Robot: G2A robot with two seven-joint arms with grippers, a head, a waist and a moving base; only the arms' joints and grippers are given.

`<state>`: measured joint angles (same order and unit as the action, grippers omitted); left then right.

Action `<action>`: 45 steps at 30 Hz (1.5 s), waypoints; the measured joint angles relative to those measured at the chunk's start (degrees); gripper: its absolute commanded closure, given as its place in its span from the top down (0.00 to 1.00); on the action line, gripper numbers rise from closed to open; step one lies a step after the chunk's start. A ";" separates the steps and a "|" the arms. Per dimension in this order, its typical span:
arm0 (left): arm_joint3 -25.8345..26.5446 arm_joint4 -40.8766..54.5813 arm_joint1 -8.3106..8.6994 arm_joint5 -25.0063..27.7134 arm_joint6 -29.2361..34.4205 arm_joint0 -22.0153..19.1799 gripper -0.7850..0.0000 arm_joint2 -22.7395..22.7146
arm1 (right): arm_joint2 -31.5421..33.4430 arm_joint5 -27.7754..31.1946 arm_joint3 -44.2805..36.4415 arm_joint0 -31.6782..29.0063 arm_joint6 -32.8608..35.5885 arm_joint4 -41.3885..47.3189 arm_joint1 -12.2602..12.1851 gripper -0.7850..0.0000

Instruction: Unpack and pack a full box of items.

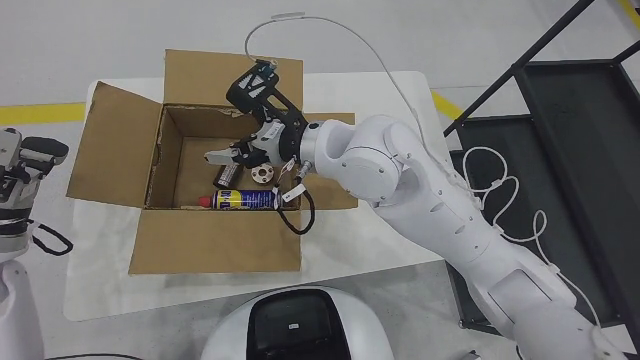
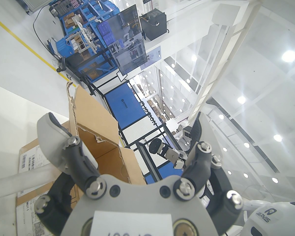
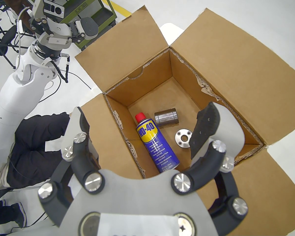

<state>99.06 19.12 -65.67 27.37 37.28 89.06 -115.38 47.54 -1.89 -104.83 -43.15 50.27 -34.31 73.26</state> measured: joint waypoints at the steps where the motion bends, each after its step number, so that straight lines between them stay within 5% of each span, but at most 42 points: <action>1: 0.00 0.00 0.00 0.00 0.00 0.00 1.00 0.00 | -1.20 0.13 1.08 1.22 1.84 -1.31 0.15 1.00; 6: 0.00 0.00 0.00 0.00 0.00 0.00 1.00 0.00 | -8.51 -1.00 12.59 12.41 16.60 0.88 3.30 1.00; 18: 0.00 0.00 0.00 0.00 0.00 0.00 1.00 0.00 | -18.61 6.80 41.69 26.95 11.15 16.44 12.95 1.00; 28: 0.00 0.00 0.00 0.00 0.00 0.00 1.00 0.00 | -23.49 11.37 54.41 28.80 14.46 20.81 18.20 1.00; 33: 0.00 0.00 0.00 0.00 0.00 0.00 1.00 0.00 | -24.52 11.11 60.16 29.27 13.89 20.55 20.08 0.91; 45: 0.00 0.00 0.00 0.00 0.00 0.00 1.00 0.00 | -27.80 11.65 65.43 29.14 15.73 16.15 23.71 0.85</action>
<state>99.06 19.12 -65.67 27.37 37.28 89.06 -115.38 19.74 9.75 -39.39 -14.01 66.01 -18.16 96.98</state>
